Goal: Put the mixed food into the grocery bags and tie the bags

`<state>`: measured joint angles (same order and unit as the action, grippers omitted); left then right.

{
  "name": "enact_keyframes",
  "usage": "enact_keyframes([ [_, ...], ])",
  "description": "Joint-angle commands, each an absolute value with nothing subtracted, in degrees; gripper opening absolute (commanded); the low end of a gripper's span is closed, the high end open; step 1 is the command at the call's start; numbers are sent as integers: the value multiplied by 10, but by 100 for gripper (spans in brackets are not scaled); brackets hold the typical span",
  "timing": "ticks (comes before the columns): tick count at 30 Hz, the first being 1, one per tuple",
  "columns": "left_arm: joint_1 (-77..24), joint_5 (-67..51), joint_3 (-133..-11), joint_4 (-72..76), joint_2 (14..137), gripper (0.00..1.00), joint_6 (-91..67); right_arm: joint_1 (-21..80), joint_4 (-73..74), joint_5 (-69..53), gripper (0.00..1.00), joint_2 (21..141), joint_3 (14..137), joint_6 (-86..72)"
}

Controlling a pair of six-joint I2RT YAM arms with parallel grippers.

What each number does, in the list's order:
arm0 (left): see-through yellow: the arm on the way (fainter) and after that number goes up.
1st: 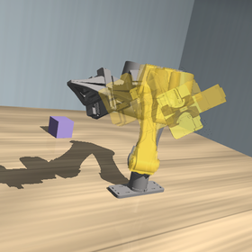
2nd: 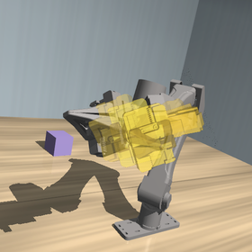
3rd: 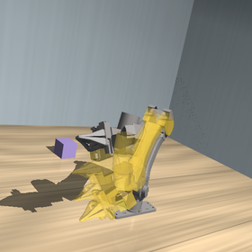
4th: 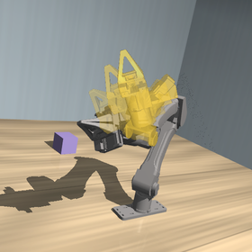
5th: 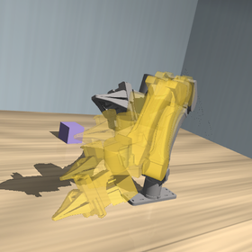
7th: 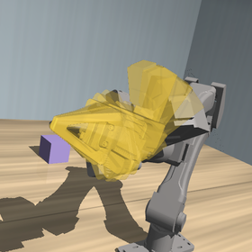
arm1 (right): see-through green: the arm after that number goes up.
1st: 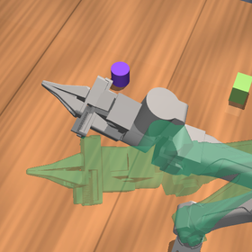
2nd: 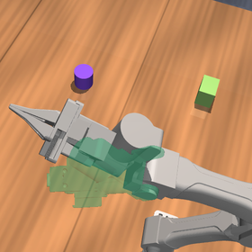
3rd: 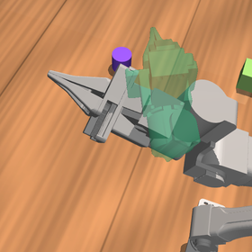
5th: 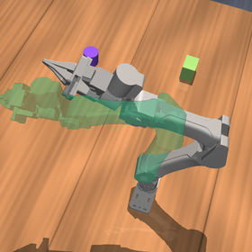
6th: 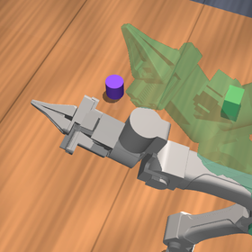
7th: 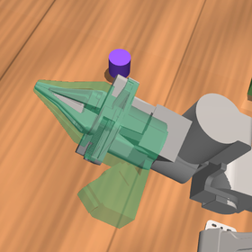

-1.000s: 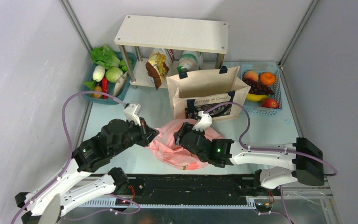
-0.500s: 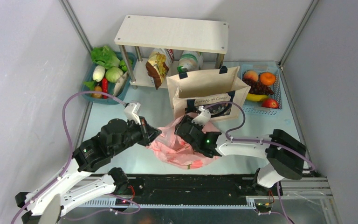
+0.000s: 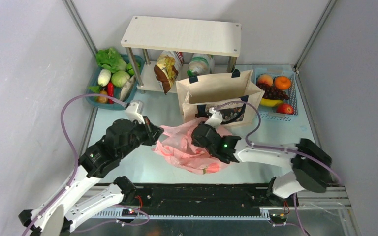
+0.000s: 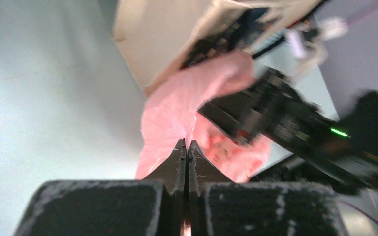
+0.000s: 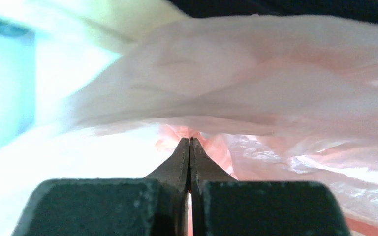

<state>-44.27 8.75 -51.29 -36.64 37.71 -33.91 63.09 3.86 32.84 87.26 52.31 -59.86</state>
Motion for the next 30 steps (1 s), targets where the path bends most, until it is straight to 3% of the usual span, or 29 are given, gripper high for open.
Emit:
enact_keyframes([
  [1, -375, 75, -510, -346, 397, 0, -294, 644, 93, 277, 0, 754, 514, -522],
  [8, -305, 76, -518, -366, 422, 0, -251, 598, 161, 165, 0, 517, 422, -486],
  [17, -235, 178, -510, -399, 428, 0, -220, 473, 439, 192, 0, 236, 402, -465],
  [26, -217, 165, -487, -392, 415, 0, -202, 376, 529, 218, 0, 161, 415, -480],
  [27, -217, 149, -481, -381, 411, 0, -196, 375, 511, 210, 4, 158, 413, -461],
  [29, -217, 90, -468, -360, 399, 0, -178, 375, 468, 147, 20, 162, 412, -406],
  [30, -218, 55, -464, -353, 393, 0, -172, 375, 454, 91, 36, 165, 412, -388],
])
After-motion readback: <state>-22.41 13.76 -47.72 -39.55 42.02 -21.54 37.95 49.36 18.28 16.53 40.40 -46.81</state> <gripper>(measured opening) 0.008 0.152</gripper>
